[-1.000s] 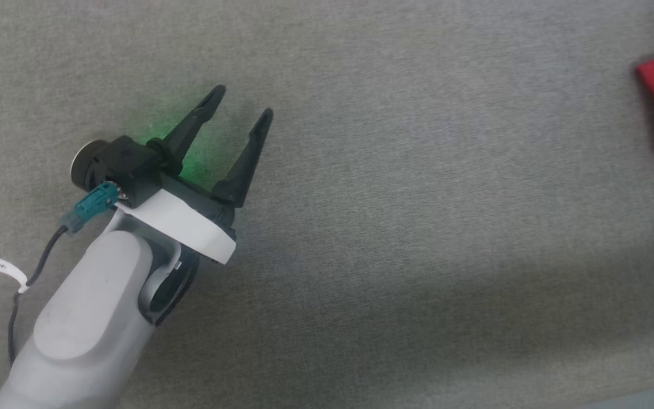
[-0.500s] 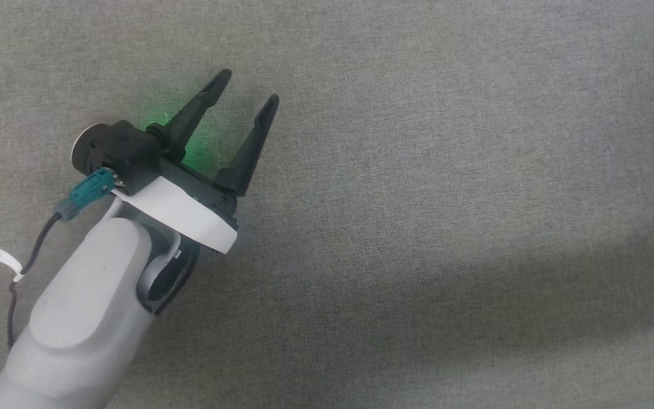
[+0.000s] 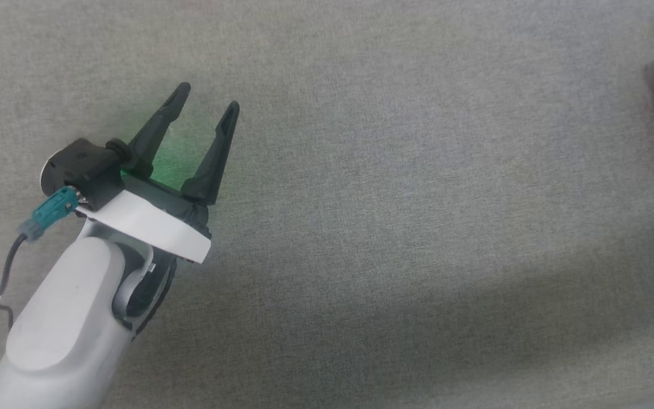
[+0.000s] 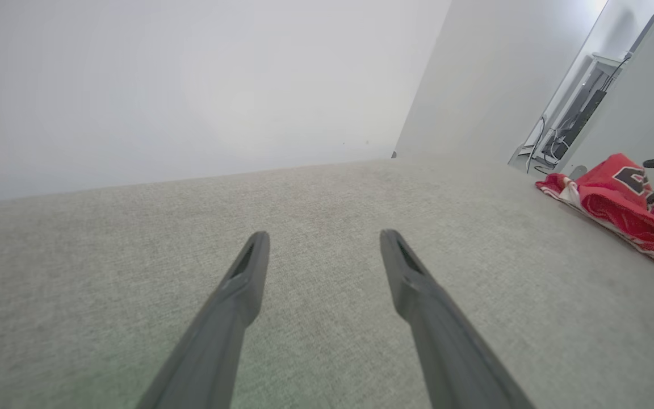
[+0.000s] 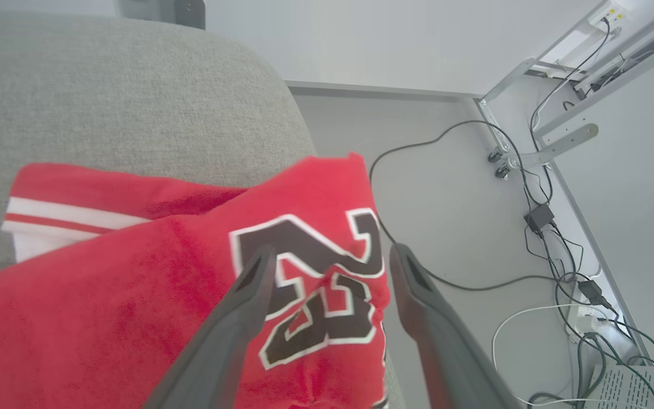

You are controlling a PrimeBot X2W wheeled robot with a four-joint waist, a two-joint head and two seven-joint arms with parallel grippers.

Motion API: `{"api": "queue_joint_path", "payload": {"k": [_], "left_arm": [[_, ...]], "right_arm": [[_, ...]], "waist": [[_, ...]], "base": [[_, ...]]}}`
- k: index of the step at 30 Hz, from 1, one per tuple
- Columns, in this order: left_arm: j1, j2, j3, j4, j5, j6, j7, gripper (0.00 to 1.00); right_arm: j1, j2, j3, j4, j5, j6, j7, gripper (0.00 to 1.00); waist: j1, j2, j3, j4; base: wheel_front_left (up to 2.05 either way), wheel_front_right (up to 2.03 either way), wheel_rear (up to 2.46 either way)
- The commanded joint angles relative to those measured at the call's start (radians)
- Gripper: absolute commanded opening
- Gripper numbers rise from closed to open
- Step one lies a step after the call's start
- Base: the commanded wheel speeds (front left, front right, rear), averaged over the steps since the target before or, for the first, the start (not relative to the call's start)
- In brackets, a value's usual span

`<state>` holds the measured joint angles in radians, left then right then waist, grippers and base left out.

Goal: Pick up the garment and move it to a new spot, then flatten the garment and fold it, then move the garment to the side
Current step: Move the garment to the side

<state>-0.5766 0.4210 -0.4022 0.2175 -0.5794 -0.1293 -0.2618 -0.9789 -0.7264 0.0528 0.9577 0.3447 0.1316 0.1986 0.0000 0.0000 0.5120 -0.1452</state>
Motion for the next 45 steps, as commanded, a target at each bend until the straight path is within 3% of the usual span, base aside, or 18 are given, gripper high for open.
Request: {"api": "queue_joint_path", "payload": {"k": [1, 12, 28, 45], "left_arm": [[0.014, -0.001, 0.006, -0.017, -0.014, -0.001, -0.003, 1.0], [0.132, -0.006, 0.086, -0.015, -0.006, -0.001, -0.003, 1.0], [0.376, -0.056, 0.355, -0.061, 0.108, 0.017, -0.003, 1.0], [0.644, -0.103, 0.559, -0.095, 0.144, 0.001, -0.004, 1.0]], "right_arm": [[-0.009, 0.012, 0.0, 0.006, 0.008, -0.002, -0.01, 1.0], [0.053, 0.087, 0.027, -0.01, 0.04, -0.002, -0.121, 1.0], [0.271, 0.204, 0.062, -0.122, 0.1, -0.002, -0.311, 1.0], [0.598, 0.315, 0.011, -0.369, 0.057, -0.002, -0.414, 1.0]], "waist": [[0.0, 0.0, -0.016, 0.001], [0.0, 0.0, -0.136, 0.027], [0.0, 0.0, -0.343, 0.089], [0.0, 0.0, -0.487, 0.152]], "base": [[0.0, 0.0, 0.0], [0.0, 0.0, 0.0], [0.0, 0.0, 0.0], [0.0, 0.0, 0.0]]}}
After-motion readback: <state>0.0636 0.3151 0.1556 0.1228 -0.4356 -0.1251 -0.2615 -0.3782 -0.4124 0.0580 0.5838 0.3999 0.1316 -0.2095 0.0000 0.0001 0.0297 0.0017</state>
